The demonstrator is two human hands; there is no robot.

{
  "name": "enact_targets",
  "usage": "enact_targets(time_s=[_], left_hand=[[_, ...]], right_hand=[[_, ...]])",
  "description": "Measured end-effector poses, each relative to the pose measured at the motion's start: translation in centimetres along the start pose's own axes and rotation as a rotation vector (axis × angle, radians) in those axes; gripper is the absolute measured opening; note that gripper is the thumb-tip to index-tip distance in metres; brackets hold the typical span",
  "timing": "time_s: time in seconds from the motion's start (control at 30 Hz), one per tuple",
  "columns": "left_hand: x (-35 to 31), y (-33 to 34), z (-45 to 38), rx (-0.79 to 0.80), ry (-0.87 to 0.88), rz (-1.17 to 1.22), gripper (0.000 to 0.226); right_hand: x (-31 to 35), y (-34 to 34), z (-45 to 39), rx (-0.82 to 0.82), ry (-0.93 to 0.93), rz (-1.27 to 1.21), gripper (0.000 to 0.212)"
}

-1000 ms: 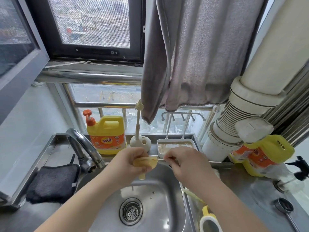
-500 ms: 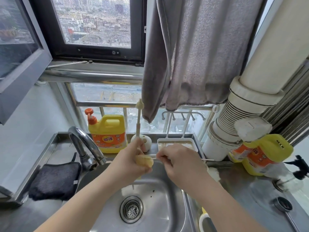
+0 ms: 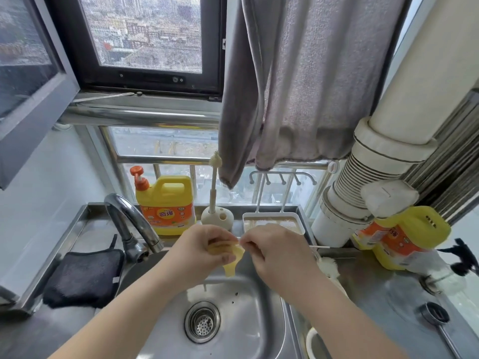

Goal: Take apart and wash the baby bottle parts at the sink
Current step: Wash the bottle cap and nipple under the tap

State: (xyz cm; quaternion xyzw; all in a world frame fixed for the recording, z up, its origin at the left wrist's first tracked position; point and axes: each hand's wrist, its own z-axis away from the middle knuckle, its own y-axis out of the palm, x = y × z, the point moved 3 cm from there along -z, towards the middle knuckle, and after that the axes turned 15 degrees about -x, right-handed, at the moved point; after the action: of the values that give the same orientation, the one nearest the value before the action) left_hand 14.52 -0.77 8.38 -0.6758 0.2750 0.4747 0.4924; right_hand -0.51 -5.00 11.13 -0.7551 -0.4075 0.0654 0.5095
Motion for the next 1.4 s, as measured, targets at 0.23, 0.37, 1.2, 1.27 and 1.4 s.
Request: enact_targets(time_s=[0.23,0.37,1.2,1.27,1.4], left_hand=[[0.2,-0.9,0.1,-0.029,-0.099,0.24,0.026],[0.3,-1.4,0.2,-0.093,-0.19,0.492,0.029],[5.2,-0.8,3.8,-0.389,-0.297,0.61,0.016],[5.1,-0.9,4.0,-0.364,-0.229,0.57,0.013],[4.9,-0.1,4.8,-0.306,-0.167,0.526,0.012]], right_hand=[[-1.9,-0.6,0.3,0.045,0.109,-0.062,0.019],[-1.4,-0.6,0.4,-0.011,0.12,-0.092,0.022],[1.1,1.8,4.0,0.133,0.248,-0.224,0.023],[1.4,2.1,3.8,0.135,0.237,-0.223,0.024],[1.9,2.7,3.6,0.129,0.299,-0.237,0.018]])
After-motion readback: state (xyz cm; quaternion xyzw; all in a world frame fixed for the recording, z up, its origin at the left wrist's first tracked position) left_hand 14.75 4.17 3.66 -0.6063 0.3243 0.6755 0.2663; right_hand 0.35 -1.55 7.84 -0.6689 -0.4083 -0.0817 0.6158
